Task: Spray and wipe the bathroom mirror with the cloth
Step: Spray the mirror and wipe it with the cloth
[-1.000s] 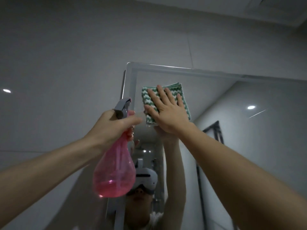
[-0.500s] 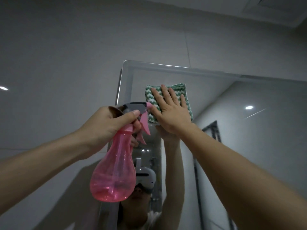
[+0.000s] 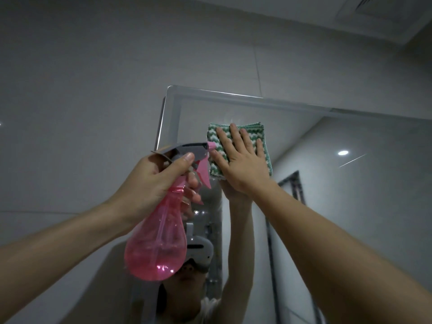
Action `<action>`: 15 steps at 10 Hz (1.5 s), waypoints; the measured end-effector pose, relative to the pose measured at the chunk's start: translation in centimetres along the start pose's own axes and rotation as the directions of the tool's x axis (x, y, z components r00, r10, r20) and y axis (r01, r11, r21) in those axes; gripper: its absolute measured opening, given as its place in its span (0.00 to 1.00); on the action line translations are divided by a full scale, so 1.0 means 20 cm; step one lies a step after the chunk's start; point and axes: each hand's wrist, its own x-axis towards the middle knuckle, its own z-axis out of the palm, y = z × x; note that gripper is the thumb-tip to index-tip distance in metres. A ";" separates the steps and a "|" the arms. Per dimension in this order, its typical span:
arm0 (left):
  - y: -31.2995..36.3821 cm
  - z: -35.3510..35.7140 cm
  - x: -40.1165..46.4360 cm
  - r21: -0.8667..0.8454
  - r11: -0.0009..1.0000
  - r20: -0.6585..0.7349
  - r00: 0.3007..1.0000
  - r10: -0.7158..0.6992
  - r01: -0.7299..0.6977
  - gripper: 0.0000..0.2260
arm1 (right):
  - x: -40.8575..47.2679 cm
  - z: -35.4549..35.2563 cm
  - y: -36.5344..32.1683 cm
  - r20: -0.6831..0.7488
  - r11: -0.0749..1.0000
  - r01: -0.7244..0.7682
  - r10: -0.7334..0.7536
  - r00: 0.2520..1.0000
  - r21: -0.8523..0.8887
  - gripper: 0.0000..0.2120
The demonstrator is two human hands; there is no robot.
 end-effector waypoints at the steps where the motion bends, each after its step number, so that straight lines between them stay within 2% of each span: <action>1: -0.01 0.00 0.00 -0.007 0.999 -0.041 0.998 0.037 -0.037 0.16 | 0.00 0.00 0.00 0.001 1.000 -0.001 0.001 1.000 -0.003 0.27; 2: -0.02 0.00 0.03 -0.014 0.999 -0.088 0.995 0.051 -0.053 0.18 | -0.01 0.00 0.00 0.001 1.000 -0.004 0.004 1.000 -0.006 0.27; 3: -0.01 0.00 0.05 -0.016 0.999 -0.070 0.997 0.028 -0.029 0.17 | -0.01 0.00 0.00 -0.003 1.000 -0.004 0.004 1.000 -0.003 0.28; 4: -0.01 -0.01 0.05 -0.108 0.991 -0.002 0.997 -0.077 0.076 0.10 | -0.03 0.00 0.00 0.000 1.000 -0.008 0.008 1.000 -0.002 0.28; 5: 0.01 -0.01 0.06 -0.122 0.988 0.064 0.994 -0.086 0.094 0.10 | -0.03 0.00 0.01 0.002 1.000 -0.015 0.015 1.000 0.001 0.28; 7: 0.00 0.01 0.03 -0.036 0.997 0.067 0.996 -0.062 0.064 0.14 | -0.04 0.00 0.01 -0.009 1.000 -0.016 0.016 1.000 -0.005 0.28; 8: 0.00 0.01 0.01 0.071 0.997 0.012 1.000 0.003 -0.004 0.14 | -0.04 0.01 0.01 -0.015 1.000 -0.015 0.015 1.000 -0.008 0.28; 9: 0.01 0.01 0.00 0.099 0.994 0.016 0.999 0.036 -0.038 0.14 | -0.04 0.00 0.01 -0.013 1.000 -0.011 0.011 1.000 -0.004 0.28; 11: 0.04 0.02 -0.04 0.160 0.980 0.078 0.991 0.109 -0.121 0.14 | -0.05 0.00 0.01 0.008 1.000 -0.012 0.012 1.000 -0.022 0.28; 12: 0.06 0.02 -0.04 0.191 0.975 0.101 0.990 0.098 -0.116 0.16 | -0.06 0.00 0.01 0.005 1.000 -0.015 0.015 1.000 -0.027 0.29; 13: 0.07 0.02 -0.04 0.207 0.971 0.085 0.991 0.102 -0.117 0.16 | -0.06 0.01 0.01 -0.003 1.000 -0.021 0.021 1.000 -0.014 0.27; 15: 0.04 0.02 -0.03 0.244 0.965 -0.043 0.994 0.104 -0.091 0.19 | -0.07 0.02 0.01 -0.010 0.999 -0.032 0.032 0.999 -0.003 0.28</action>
